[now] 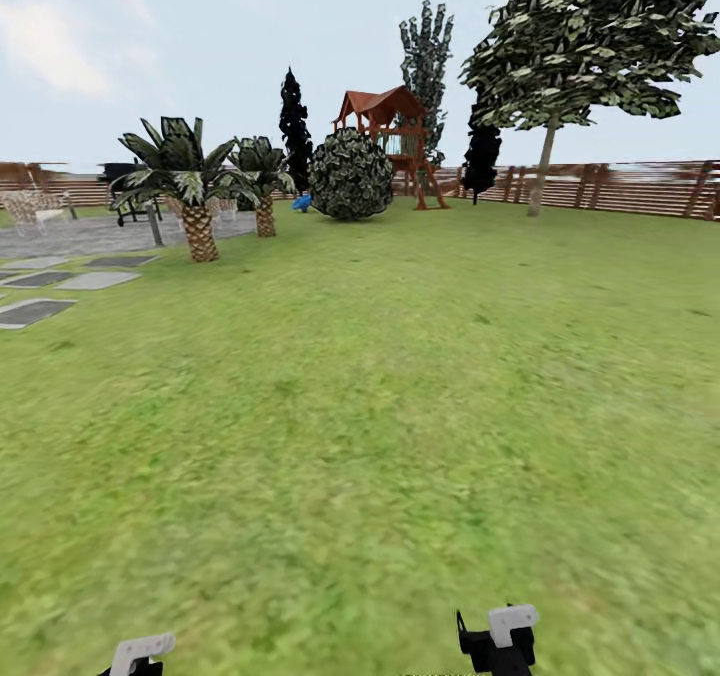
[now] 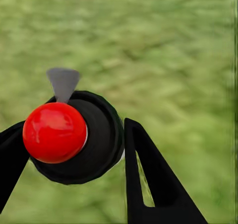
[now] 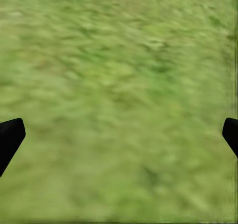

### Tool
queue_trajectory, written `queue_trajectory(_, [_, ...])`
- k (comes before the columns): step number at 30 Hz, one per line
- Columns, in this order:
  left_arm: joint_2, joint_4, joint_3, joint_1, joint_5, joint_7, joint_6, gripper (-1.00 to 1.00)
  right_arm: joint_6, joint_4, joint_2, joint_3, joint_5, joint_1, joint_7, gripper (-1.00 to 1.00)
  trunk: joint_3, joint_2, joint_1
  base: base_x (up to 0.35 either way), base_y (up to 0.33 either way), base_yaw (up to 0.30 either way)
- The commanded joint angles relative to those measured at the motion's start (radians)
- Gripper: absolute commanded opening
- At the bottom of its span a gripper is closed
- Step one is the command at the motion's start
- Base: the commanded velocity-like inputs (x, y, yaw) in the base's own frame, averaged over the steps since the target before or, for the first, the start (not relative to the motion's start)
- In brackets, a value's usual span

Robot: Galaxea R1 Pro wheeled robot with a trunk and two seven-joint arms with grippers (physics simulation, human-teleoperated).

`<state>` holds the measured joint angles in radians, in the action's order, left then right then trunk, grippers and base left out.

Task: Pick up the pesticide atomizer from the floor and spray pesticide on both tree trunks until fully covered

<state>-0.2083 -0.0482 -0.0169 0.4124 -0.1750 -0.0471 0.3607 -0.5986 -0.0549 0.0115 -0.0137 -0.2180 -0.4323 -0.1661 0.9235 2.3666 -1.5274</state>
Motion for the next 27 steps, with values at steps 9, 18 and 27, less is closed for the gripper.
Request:
queue_trajectory(9, [0.000,0.001,-0.002,0.001,-0.009,-0.005,0.003,-1.00,-0.001,0.001,0.000,-0.002,-0.011,0.000,-0.009,1.00,0.001,0.000,0.000,0.000,0.000,-0.272])
queue_trajectory(18, [0.000,0.001,-0.002,0.000,-0.009,-0.005,0.003,-1.00,-0.001,0.001,0.001,-0.002,-0.011,-0.001,-0.009,1.00,0.001,0.000,0.000,0.000,0.000,-0.272])
queue_trajectory(27, [0.000,0.001,-0.002,0.000,-0.009,-0.005,0.003,-1.00,-0.001,0.001,0.001,-0.002,-0.011,0.000,-0.009,1.00,0.001,0.000,0.000,0.000,0.000,-0.272])
